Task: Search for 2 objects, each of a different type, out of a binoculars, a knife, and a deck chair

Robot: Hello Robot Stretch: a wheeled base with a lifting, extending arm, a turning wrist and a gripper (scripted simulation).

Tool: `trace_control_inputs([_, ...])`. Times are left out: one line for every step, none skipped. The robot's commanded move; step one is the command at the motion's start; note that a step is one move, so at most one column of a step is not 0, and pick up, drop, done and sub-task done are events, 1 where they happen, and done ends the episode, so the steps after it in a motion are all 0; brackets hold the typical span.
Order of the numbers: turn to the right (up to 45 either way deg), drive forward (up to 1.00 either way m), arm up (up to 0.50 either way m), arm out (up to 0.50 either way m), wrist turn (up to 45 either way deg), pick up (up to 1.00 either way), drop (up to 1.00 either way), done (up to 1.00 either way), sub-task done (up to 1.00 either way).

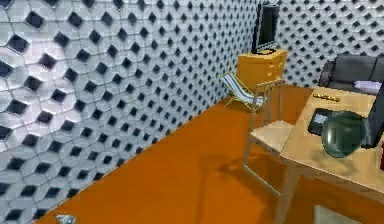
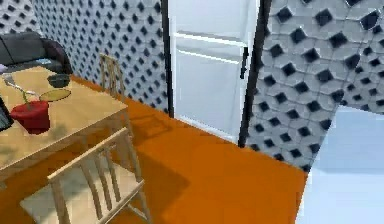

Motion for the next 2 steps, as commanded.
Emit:
trace_control_inputs([0.0,1.00,0.00,0.00,0.0,0.00,0.00,0.00,0.00])
trace_control_inputs([0.0,0.75,0.00,0.00,0.0,0.00,0.00,0.00,0.00])
